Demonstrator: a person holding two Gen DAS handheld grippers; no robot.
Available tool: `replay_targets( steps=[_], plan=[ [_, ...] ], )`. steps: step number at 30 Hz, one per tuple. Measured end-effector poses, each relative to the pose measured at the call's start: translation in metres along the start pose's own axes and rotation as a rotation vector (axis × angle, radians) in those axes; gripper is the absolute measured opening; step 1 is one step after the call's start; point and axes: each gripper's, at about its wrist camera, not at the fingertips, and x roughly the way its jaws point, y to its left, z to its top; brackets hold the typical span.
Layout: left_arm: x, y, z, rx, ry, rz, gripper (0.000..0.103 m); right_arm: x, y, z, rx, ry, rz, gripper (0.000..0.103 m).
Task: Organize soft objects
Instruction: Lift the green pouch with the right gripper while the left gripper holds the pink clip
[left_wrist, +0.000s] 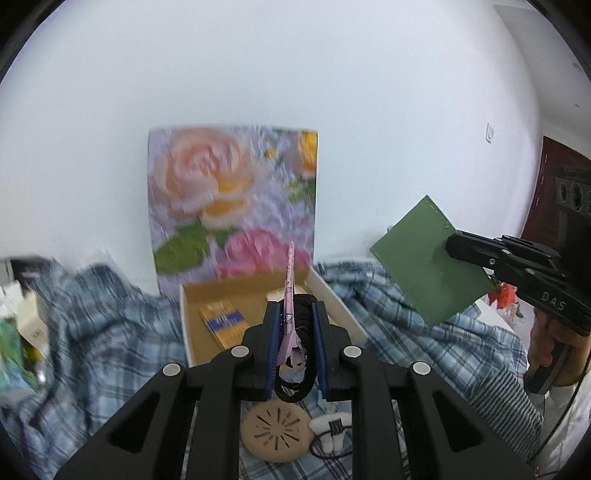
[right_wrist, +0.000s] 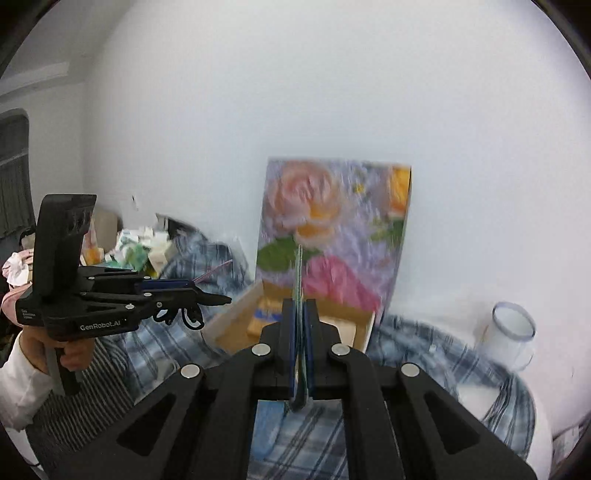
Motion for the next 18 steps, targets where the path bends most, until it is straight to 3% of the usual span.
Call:
replay_targets(
  steps=[7, 18],
  plan=[
    [-0.033, -0.009, 0.037, 0.04, -0.105, 0.044, 0.018, -0.022, 0.013, 0.034, -0.041, -0.111, 0.015, 0.004],
    [-0.047, -0.014, 0.08, 0.055, -0.212, 0.093, 0.018, -0.037, 0.019, 0.08, -0.084, -0.247, 0.012, 0.004]
  ],
)
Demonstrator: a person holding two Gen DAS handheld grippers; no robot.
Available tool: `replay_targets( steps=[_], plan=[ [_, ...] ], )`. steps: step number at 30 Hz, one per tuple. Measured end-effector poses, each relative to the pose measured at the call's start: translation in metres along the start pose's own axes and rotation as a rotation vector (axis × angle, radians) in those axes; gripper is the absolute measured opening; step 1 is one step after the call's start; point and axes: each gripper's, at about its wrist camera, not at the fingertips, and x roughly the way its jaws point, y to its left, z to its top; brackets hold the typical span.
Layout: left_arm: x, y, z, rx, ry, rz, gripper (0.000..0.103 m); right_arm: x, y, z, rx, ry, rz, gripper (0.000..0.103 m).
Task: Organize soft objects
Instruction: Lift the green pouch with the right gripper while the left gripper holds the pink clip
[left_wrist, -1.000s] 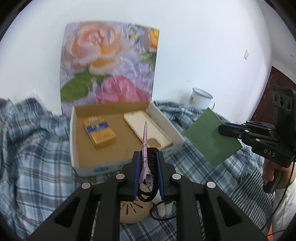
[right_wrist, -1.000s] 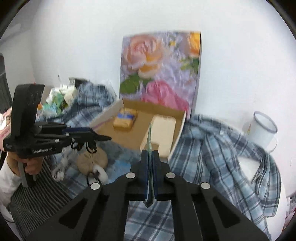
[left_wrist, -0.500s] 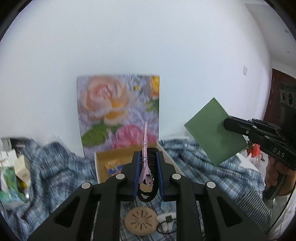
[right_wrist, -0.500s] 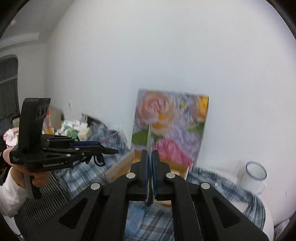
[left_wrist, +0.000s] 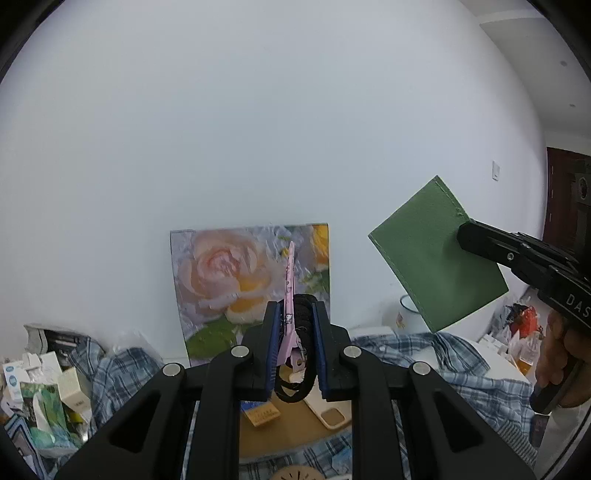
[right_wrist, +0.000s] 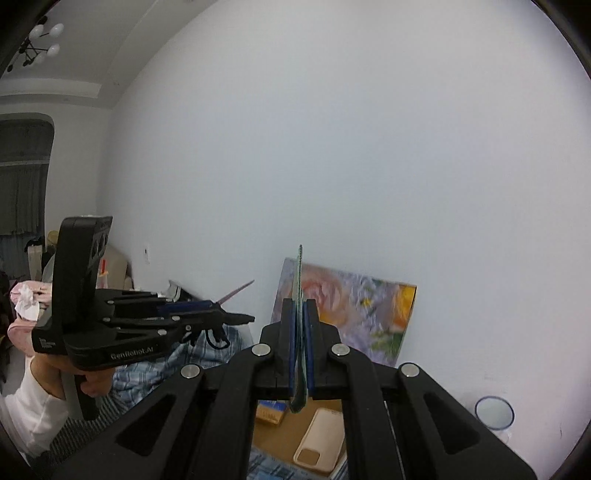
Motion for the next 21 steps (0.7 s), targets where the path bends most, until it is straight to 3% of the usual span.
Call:
replay_targets(
  steps=[12, 21],
  plan=[
    [0.019, 0.003, 0.02, 0.014, -0.034, 0.032, 0.018, 0.021, -0.013, 0.02, 0.032, -0.047, 0.016, 0.004],
    [0.05, 0.009, 0.032, 0.018, -0.034, 0.043, 0.018, 0.053, -0.024, 0.021, 0.063, -0.02, 0.021, 0.004]
  ],
)
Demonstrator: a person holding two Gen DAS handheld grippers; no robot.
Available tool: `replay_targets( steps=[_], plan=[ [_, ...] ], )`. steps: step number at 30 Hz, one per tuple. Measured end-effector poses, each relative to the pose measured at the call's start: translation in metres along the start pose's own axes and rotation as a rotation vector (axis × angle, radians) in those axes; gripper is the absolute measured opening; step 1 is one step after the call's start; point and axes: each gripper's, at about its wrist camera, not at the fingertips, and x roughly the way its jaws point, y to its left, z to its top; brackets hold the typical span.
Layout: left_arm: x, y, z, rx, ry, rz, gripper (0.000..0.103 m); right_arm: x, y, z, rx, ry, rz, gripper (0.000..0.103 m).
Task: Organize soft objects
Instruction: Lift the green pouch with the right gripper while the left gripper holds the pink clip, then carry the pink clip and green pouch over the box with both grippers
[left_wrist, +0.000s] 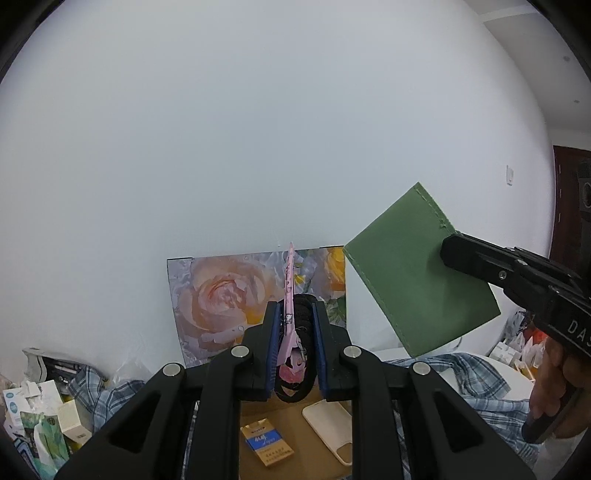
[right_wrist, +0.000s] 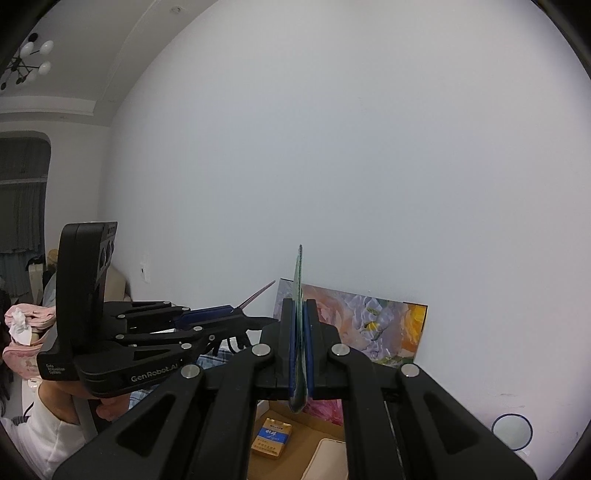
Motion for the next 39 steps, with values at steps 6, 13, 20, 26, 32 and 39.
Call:
replay_targets(
  steps=[6, 13, 20, 26, 32, 39],
  plan=[
    [0.024, 0.007, -0.008, 0.008, 0.03, 0.019, 0.018, 0.017, -0.009, -0.007, 0.038, 0.03, 0.003, 0.004],
    [0.053, 0.016, -0.03, -0.001, 0.087, 0.02, 0.018, 0.038, -0.016, -0.025, 0.097, 0.091, 0.012, 0.004],
    [0.083, 0.021, -0.054, -0.001, 0.168, 0.016, 0.018, 0.057, -0.022, -0.051, 0.142, 0.163, 0.016, 0.004],
    [0.102, 0.024, -0.072, -0.008, 0.222, 0.011, 0.018, 0.081, -0.031, -0.074, 0.172, 0.221, 0.018, 0.004],
    [0.124, 0.028, -0.092, -0.029, 0.288, 0.003, 0.018, 0.102, -0.038, -0.099, 0.2, 0.28, 0.019, 0.004],
    [0.142, 0.032, -0.115, -0.051, 0.357, -0.005, 0.018, 0.123, -0.043, -0.126, 0.226, 0.355, 0.023, 0.004]
  ],
)
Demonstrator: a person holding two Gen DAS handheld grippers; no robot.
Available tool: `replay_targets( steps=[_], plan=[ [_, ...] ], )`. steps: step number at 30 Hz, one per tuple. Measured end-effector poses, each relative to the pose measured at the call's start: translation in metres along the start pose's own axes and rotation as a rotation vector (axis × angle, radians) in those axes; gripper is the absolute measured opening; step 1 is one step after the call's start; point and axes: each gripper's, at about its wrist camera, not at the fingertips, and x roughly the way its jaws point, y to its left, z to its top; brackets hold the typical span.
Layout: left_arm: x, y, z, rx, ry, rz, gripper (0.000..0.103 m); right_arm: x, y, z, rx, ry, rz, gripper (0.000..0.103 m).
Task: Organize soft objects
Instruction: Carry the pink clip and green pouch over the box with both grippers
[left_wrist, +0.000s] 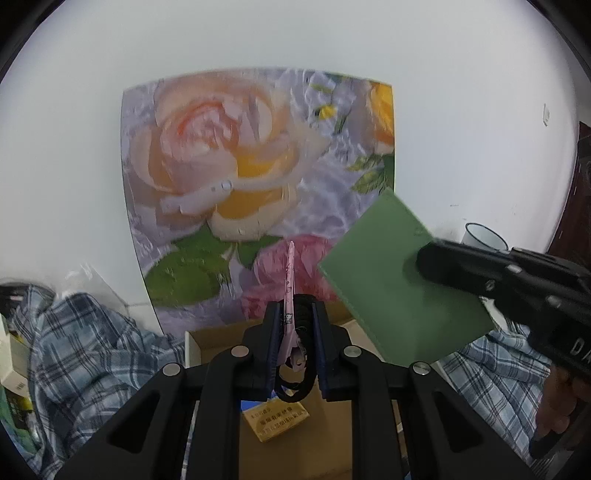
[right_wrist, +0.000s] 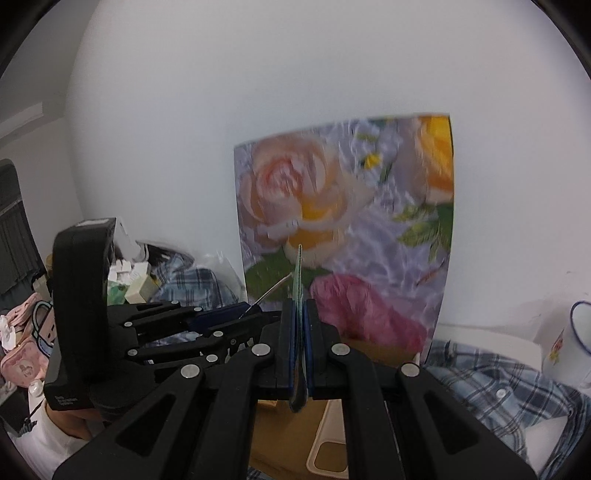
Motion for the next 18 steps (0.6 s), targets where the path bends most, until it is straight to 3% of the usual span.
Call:
replay_targets(
  steps=[18],
  plan=[
    [0.047, 0.002, -0.029, -0.017, 0.129, -0.002, 0.018, 0.059, -0.021, -0.035, 0.082, 0.141, 0.021, 0.004]
  ],
)
